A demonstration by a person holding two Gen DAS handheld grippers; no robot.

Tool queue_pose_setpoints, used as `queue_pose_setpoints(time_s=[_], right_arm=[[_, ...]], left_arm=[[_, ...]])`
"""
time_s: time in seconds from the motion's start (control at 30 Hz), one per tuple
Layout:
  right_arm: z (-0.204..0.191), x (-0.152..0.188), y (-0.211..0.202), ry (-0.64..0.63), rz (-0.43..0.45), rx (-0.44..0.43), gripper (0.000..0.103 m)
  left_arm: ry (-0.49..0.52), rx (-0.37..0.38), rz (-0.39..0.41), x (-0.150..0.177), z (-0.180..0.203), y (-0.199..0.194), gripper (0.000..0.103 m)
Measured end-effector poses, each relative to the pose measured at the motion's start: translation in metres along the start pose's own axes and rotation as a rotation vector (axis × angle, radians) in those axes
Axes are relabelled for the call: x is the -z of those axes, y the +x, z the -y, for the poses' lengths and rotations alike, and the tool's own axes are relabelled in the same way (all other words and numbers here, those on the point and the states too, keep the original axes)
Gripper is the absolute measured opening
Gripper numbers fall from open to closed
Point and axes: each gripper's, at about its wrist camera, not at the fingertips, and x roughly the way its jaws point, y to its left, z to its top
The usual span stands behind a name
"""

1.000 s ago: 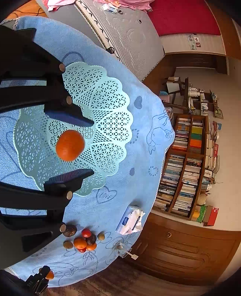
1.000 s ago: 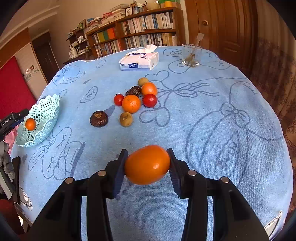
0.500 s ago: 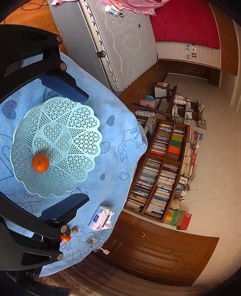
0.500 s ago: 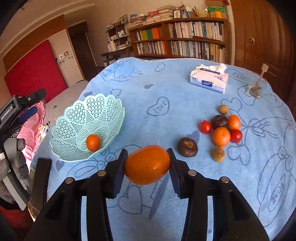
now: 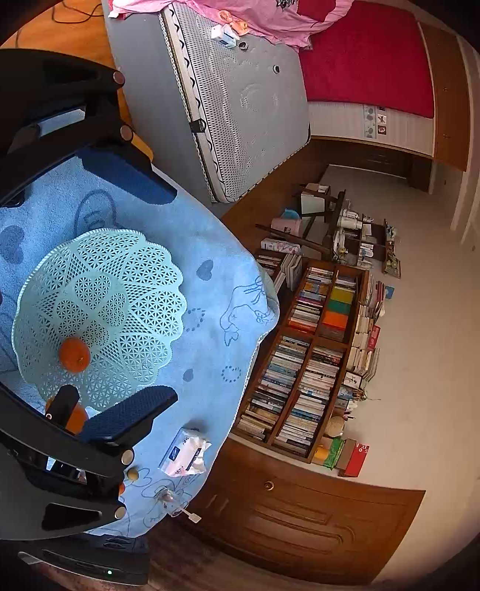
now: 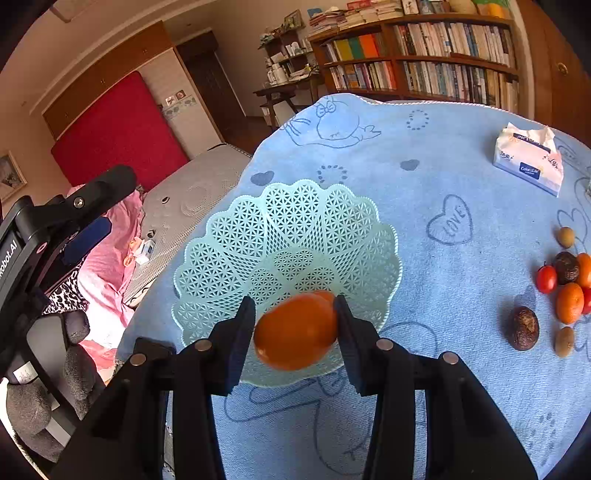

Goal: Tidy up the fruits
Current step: 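Lower the oval orange into the basket with the right gripper and open, then reach the right gripper to the small brown kiwi-like fruit and grasp it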

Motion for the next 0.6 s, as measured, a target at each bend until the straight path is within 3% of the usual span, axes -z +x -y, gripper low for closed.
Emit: queue_pose_setpoints(time_s=[0.1,0.23,0.6], right_arm=[[-0.003,0.004,0.001,0.007,0.004,-0.015,0.055],[0.009,0.012,-0.004,0.053,0.012,-0.002,0.056],[0.049,0.029,-0.028,0.166,0.071,0.063,0.066]], left_arm=[[-0.009,0.009,-0.030,0.001,-0.001,0.006,0.100],[-0.040,0.013,-0.070,0.004,-0.006,0.012,0.100],[-0.012,0.011,-0.075,0.009,0.006,0.014,0.100]])
